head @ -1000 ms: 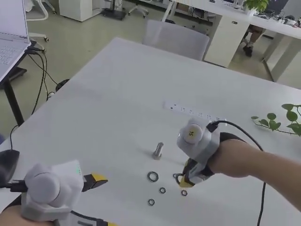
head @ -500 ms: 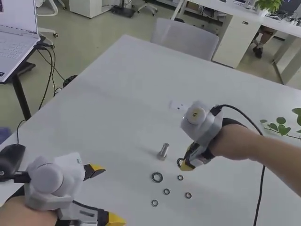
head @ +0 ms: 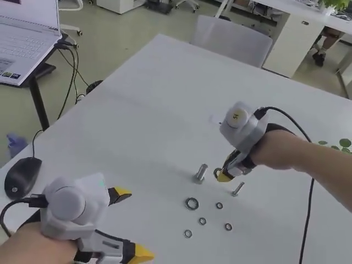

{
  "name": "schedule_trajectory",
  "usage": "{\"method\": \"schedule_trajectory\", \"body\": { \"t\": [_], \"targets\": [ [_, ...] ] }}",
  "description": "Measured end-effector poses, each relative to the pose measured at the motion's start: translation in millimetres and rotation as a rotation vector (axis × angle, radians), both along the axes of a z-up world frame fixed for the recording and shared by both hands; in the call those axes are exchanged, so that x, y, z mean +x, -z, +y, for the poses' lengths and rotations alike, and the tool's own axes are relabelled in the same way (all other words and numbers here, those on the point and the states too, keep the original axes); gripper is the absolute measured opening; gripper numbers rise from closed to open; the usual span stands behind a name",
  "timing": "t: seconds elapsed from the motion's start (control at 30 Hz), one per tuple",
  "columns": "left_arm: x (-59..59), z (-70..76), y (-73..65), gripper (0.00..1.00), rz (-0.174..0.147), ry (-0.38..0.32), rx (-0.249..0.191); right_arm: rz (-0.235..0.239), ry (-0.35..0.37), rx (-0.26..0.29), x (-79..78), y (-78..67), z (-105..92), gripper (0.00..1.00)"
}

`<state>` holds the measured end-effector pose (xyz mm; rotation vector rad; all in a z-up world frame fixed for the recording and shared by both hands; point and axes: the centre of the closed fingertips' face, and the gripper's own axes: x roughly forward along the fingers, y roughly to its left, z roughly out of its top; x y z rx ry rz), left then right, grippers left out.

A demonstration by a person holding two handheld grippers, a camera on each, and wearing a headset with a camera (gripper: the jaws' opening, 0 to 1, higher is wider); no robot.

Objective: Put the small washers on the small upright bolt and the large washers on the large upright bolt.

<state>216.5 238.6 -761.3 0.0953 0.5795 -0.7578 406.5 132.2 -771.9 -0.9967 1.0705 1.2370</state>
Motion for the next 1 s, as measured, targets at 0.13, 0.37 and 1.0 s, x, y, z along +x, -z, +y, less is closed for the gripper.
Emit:
{"method": "schedule_trajectory", "body": {
  "t": [0.13, 0.37, 1.0],
  "targets": [
    [3.9, 2.8, -2.1, 0.79, 0.001, -0.016, -0.010, -0.003, -0.007, 0.003, 8.3, 0.8, 7.7, 0.21],
    [5.7, 0.6, -3.3, 0.76, -0.006, -0.017, -0.003, 0.001, -0.017, 0.004, 16.3, 8.6, 18.6, 0.21],
    [10.2, 7.2, -0.9, 0.76, 0.014, -0.075, -0.006, -0.007, -0.081, -0.025, 22.9, 28.6, 36.2, 0.21]
  ]
}}
